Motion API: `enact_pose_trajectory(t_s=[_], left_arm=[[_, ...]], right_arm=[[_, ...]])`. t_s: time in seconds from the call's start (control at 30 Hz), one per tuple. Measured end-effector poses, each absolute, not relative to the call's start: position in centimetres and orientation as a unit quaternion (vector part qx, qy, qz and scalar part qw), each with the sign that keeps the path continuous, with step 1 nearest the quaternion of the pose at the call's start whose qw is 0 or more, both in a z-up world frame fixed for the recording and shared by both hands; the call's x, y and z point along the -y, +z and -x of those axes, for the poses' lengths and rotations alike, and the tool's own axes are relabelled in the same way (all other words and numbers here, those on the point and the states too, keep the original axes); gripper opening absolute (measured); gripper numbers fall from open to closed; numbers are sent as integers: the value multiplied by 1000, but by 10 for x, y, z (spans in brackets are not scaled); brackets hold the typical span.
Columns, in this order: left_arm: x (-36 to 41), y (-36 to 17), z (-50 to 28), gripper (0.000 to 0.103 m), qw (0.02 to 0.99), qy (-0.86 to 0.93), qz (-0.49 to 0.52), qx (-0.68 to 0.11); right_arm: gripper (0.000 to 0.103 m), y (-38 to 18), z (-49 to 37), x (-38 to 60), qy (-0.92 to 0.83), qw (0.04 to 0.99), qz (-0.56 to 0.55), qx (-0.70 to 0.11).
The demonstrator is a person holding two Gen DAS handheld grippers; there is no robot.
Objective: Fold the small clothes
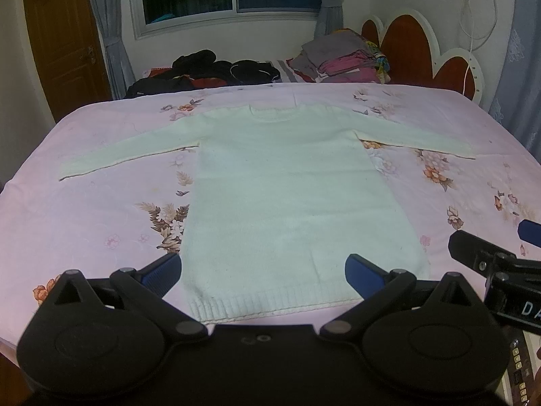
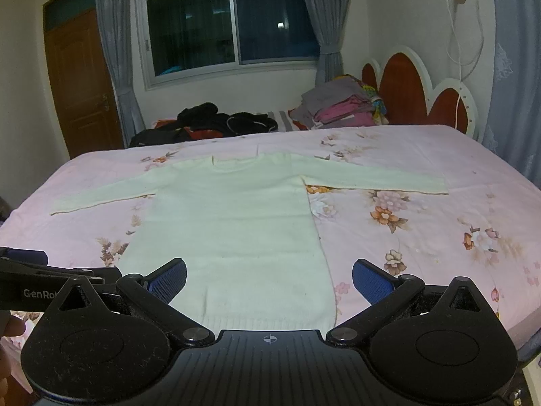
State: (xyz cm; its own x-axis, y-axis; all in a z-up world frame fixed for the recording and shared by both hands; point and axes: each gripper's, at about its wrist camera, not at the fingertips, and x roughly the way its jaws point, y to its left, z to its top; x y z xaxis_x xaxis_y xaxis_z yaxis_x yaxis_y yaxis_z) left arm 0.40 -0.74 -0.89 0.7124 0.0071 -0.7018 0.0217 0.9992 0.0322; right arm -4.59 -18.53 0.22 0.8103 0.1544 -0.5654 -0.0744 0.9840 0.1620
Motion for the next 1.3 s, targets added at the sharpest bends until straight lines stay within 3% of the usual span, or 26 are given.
enact_pose_trajectory(t_s=[0.73, 1.3], left_arm=[[7, -11, -16, 103, 926, -5, -9, -379], [-2, -19, -100, 103, 930, 23, -41, -365]], right_arm=[[103, -1, 35, 187, 54, 949, -66, -303], [103, -14, -42, 220, 12, 951, -74, -301]])
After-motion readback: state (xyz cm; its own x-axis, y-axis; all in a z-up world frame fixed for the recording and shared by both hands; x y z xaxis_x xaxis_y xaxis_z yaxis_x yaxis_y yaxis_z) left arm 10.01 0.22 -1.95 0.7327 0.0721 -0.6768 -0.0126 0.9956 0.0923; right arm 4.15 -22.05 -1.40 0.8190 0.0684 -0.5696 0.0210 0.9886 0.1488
